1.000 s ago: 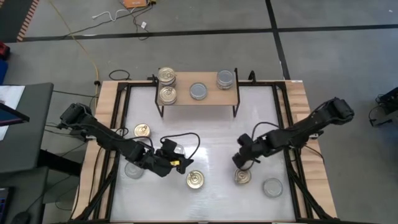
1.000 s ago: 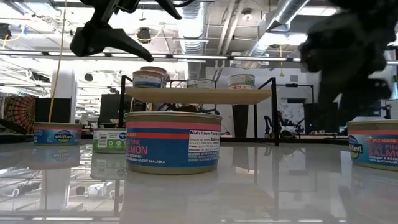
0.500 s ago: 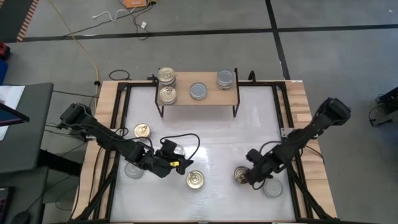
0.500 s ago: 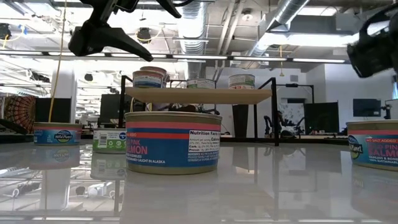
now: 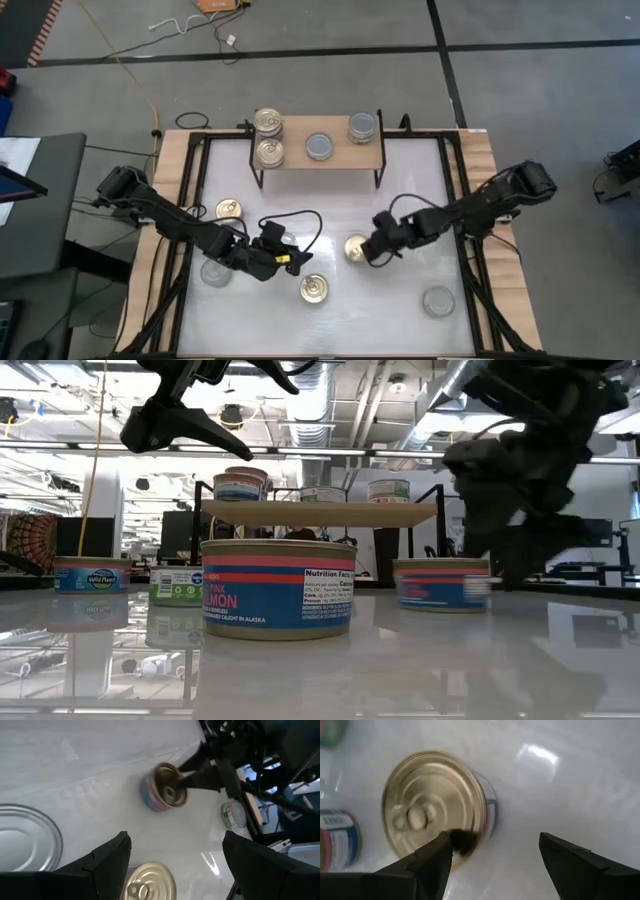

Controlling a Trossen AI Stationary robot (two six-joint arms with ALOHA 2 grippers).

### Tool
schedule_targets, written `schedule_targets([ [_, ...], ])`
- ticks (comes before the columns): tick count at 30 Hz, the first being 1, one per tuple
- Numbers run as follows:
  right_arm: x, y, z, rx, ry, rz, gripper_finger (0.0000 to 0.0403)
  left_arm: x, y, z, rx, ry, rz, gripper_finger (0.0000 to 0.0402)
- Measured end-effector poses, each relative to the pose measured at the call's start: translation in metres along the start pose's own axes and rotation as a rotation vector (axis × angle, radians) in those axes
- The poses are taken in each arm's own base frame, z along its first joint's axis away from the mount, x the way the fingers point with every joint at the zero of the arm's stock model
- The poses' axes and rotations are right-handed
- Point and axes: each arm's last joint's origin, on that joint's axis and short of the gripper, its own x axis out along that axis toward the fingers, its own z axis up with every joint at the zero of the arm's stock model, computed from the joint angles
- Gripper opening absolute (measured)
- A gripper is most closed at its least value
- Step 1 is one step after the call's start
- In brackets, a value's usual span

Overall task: Stack canned seafood by type on shelf
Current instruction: Stack the blue pink tuna can on top of the other blue pink tuna can on the shelf

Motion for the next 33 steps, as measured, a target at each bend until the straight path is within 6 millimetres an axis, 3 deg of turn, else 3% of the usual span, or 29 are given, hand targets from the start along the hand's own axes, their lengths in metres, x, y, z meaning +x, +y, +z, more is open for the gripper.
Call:
schedule_targets([
  [7, -0.042, 0.000, -0.001, -0.044, -0.019, 0.113, 0.0317, 0.013, -0.002, 0.003, 0.004, -0.032, -0.027, 0.0299],
  [12, -0.069, -0.005, -0.014, -0.065, -0.042, 0.152, 0.0317, 0.047, 0.000, -0.008, 0.026, -0.042, -0.069, 0.0299],
  [17, -0.085, -0.019, -0.033, -0.014, -0.126, 0.076, 0.0317, 0.080, 0.003, -0.015, 0.007, -0.012, -0.069, 0.0298],
  [22, -0.085, -0.023, -0.043, 0.020, -0.162, 0.055, 0.0317, 0.104, -0.008, -0.007, 0.036, 0.006, -0.076, 0.0291],
  [33, -0.038, -0.013, -0.046, 0.031, -0.191, 0.168, 0.0317, 0.141, 0.001, -0.004, 0.017, 0.079, -0.045, 0.0290],
])
